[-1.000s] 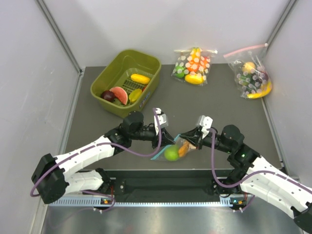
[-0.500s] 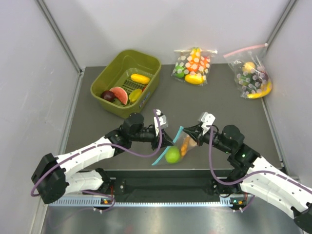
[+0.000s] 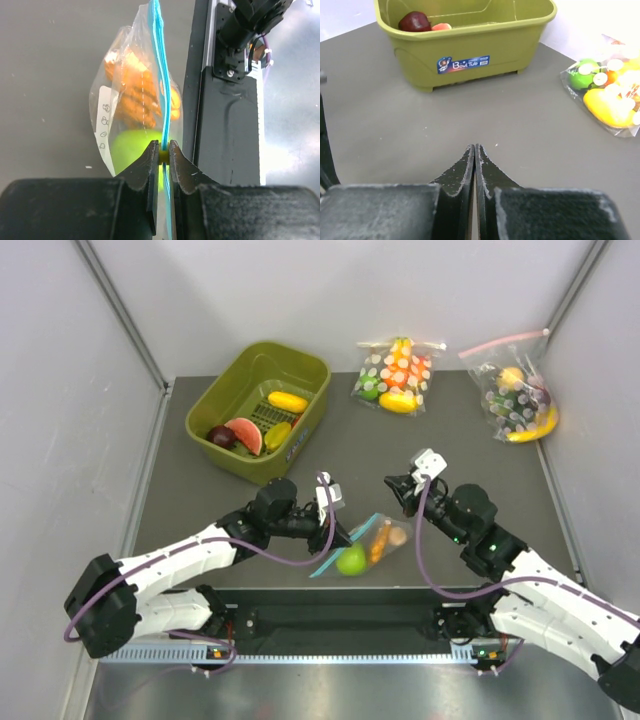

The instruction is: Open the zip-top bag and remove the fake food

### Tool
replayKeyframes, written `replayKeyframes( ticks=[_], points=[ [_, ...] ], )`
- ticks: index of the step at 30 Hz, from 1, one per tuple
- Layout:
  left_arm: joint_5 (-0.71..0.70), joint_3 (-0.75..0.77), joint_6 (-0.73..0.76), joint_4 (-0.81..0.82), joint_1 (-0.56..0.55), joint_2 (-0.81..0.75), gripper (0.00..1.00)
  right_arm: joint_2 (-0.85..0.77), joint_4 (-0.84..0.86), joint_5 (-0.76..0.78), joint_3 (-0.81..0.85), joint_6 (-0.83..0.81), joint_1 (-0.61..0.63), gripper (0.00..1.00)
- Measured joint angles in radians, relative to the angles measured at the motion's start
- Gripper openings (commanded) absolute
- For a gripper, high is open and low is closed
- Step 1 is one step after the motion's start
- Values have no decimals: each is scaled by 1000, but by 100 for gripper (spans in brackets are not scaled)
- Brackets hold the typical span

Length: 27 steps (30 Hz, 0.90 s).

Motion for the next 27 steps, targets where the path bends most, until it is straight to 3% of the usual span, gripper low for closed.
replayKeyframes(
  ticks=[3,5,6,9,10,11,16,27],
  points=[
    [-11,-7,-5,-5,-3,-1,1,23,7,9,17,5,-1,0],
    [-31,-7,-11,-3,-7,-2,1,23,-20,8,33,19,-1,20],
    [-42,-7,-13,-3,-10,-2,1,21,-42,1,47,26,-2,44],
    [-58,-7,-15,0,-20,-1,1,-8,-72,-56,58,35,-5,73],
    [-59,-7,-14,1,-21,-1,1,-27,-82,-90,58,35,-5,94],
    [-60,-7,-14,3,-22,0,1,-48,-85,-130,56,39,-5,100],
    [-67,-7,-14,4,-23,0,1,-118,-72,-274,22,49,-5,100],
    [-58,-7,-3,4,-23,-5,1,23,-61,-378,-15,49,-5,100]
  ],
)
